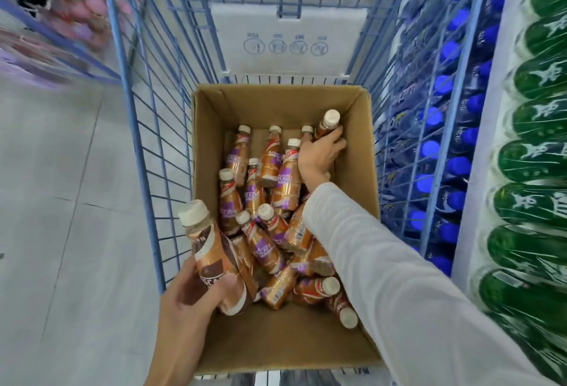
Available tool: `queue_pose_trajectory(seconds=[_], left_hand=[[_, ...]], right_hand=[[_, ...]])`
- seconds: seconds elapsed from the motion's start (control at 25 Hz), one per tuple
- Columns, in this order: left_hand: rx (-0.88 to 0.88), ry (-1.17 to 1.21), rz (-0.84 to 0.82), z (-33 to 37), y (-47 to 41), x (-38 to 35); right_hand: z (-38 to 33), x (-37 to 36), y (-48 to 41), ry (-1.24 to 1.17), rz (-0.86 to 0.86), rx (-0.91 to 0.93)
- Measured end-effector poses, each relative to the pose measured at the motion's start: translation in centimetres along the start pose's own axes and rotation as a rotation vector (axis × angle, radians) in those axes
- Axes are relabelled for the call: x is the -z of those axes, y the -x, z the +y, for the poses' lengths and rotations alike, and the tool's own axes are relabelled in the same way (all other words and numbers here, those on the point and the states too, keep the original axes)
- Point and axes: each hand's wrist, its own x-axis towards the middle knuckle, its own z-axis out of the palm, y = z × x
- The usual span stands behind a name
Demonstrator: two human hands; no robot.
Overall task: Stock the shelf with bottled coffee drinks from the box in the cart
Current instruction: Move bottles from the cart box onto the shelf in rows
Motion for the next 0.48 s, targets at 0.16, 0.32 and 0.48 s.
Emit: queue_pose_trajectory(seconds=[0.16,0.32,0.48], left_hand=[[-0.008,0.030,0.024,-1.0,-0.2,0.1],[0.001,0.049,0.034,-1.7,-0.3,0.2],[-0.015,0.069,0.008,-1.4,0.4,0.2]], right_hand=[[1.4,-1.5,-0.4,0.014,0.082,0.077],[2.5,-1.5,-1.3,-0.103,0.007,0.129],[2.8,2.2,-0.4,-0.129,-0.080,0.188]])
